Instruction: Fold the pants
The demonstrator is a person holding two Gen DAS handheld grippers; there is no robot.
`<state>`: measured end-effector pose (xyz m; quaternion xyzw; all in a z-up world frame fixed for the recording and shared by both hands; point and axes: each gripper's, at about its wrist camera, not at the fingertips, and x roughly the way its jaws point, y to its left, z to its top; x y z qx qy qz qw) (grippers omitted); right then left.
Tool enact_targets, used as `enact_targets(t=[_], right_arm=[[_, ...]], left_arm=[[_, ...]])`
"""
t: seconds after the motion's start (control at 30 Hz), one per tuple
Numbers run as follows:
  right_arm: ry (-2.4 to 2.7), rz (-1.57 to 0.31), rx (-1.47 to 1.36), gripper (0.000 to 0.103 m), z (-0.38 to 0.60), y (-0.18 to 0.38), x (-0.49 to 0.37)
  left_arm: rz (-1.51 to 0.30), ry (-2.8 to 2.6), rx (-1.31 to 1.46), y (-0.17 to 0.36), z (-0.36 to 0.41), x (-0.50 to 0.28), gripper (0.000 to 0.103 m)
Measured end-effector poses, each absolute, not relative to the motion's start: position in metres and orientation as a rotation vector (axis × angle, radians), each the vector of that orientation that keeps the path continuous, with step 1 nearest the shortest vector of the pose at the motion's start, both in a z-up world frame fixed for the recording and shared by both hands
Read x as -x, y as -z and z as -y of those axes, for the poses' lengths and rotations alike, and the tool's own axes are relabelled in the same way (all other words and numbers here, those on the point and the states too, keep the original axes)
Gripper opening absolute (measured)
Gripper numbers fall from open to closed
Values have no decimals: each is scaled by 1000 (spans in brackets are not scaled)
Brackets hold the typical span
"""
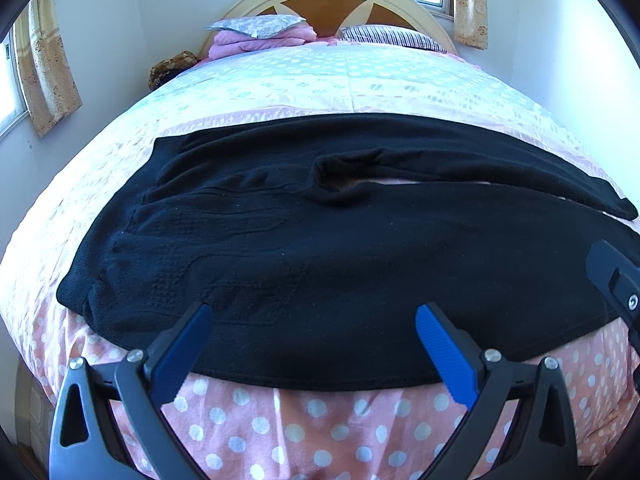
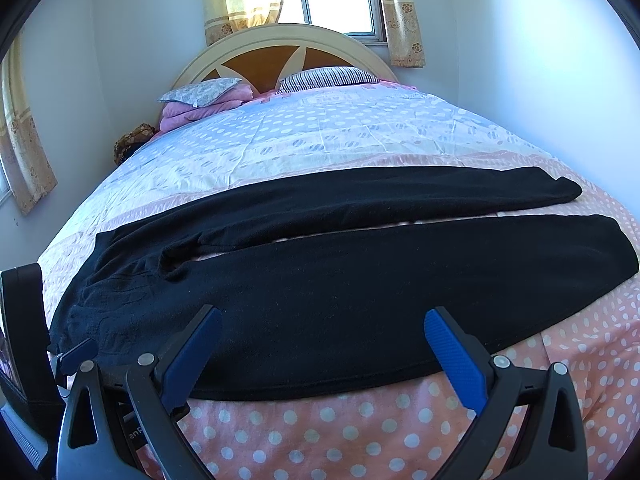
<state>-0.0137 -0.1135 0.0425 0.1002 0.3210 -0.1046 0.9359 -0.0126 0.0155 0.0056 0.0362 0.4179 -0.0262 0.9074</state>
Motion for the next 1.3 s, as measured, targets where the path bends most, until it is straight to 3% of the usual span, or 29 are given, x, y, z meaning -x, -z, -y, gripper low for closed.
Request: enact_targets(t=[1.3], right_arm=[[202,-675,-228,102,114,-37,17]], left_arm=[[-874,51,-82,0,-15,12,103]])
